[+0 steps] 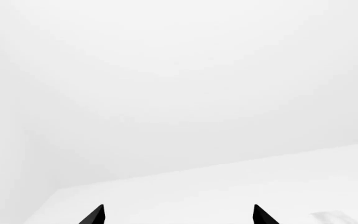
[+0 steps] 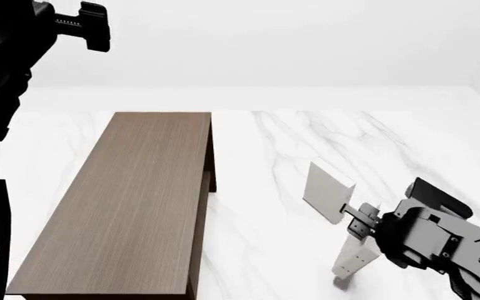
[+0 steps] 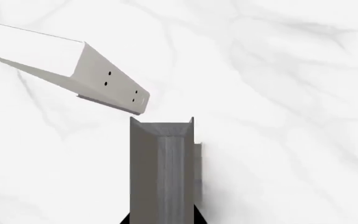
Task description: Pick up the book on the right and place it under the cabinet shelf.
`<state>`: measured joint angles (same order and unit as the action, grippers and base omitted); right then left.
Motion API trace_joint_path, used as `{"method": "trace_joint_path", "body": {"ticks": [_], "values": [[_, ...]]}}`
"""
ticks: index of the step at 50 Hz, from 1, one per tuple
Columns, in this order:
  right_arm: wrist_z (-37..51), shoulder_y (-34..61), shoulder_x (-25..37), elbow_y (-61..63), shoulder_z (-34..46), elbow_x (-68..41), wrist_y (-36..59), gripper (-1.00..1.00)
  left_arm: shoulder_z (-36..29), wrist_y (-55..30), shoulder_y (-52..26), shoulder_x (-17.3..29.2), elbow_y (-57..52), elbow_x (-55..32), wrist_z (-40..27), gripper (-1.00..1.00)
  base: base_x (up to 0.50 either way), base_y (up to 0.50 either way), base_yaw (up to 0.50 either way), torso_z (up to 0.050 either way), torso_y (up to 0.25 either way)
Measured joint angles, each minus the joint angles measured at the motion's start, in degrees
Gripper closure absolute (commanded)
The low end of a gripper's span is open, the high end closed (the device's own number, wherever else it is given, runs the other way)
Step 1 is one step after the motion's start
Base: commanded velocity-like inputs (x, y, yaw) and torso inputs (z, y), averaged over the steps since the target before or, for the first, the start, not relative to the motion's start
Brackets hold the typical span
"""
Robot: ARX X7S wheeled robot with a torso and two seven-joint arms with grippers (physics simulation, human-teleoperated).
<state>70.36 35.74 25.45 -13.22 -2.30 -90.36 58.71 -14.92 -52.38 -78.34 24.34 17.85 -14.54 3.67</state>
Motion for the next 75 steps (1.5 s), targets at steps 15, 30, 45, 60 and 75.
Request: {"method": "trace_joint_path", "body": {"ticks": [15,30,45,60,75], "values": [[1.2,-2.2,1.5,10.7,-1.4,-13.1,7.5,1.00,-0.5,-0.6,-0.1,0.0,-1.3,-0.1,-0.2,-1.00,0.00,0.00,0.00,0.000,0.001],[-7.2,-0.4,-3.1,11.5,2.3,-12.9,10.9,1.00,-0.9,-1.6,-0.6,0.4,-2.4,-0.1,-0.2,-1.00,0.00,0.00,0.00,0.000,0.001],[-16.3,4.0,-8.8,6.1,7.6,-6.3,10.4,1.00,-1.1,-2.2,-1.0,1.3,-3.1,-0.1,0.0,-1.00,0.00,0.00,0.00,0.000,0.001],[-23.7,7.1,-13.3,-0.3,12.3,-0.2,8.6,1.00,-1.6,-2.3,-1.4,1.7,-3.0,0.0,0.2,-1.00,0.00,0.00,0.00,0.000,0.001],[-28.5,8.1,-15.3,-4.6,15.2,3.4,6.5,1.00,-1.8,-2.1,-1.1,2.1,-2.9,0.1,0.3,-1.00,0.00,0.00,0.00,0.000,0.001]]}}
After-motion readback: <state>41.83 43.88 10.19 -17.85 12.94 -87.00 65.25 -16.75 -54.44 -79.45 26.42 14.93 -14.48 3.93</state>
